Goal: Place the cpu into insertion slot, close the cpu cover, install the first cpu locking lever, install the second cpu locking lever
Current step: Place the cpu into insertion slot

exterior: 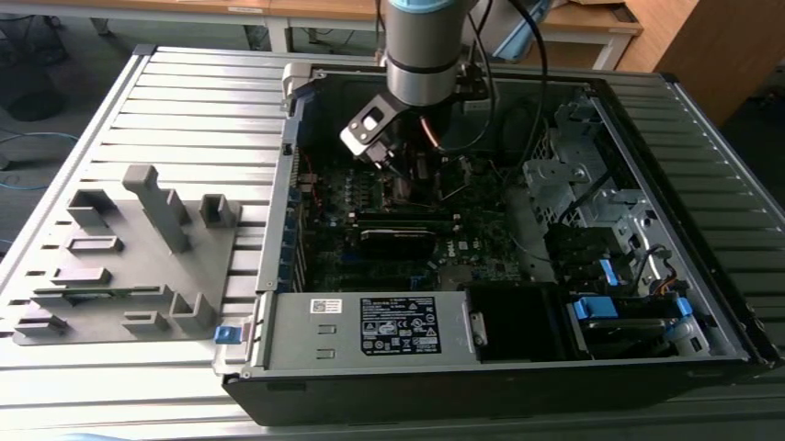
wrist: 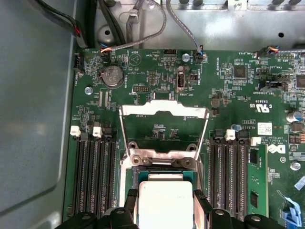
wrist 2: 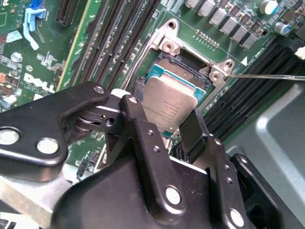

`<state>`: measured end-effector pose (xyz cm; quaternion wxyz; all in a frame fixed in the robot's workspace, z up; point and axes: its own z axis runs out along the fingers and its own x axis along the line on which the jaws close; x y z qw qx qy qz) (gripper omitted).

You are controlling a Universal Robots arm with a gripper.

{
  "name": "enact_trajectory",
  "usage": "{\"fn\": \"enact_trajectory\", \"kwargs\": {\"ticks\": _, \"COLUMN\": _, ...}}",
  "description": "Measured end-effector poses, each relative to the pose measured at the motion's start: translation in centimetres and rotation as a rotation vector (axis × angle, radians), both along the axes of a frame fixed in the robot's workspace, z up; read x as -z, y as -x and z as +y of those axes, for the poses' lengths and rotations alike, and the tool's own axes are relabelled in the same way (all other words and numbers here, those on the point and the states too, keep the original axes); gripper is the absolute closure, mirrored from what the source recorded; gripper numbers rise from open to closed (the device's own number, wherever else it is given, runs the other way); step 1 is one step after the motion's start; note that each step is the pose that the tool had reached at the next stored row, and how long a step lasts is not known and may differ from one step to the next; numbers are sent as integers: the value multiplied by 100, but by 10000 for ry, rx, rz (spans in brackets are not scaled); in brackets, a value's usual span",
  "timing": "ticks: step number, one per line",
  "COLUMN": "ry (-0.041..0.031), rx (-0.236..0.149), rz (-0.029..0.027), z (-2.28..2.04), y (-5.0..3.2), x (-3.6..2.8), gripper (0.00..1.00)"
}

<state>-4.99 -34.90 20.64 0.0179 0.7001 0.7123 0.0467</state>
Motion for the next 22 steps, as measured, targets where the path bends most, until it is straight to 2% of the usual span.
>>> {"fn": "enact_trajectory", "kwargs": {"ticks": 10, "ry": -25, "rx": 107, "rz": 0, "z": 29, "y": 18, "x": 61, "gripper": 46}}
{"fn": "enact_trajectory", "kwargs": {"ticks": 22, "ry": -41, "rx": 183, "rz": 0, "z": 37, "y": 32, "x": 119, "gripper": 46}}
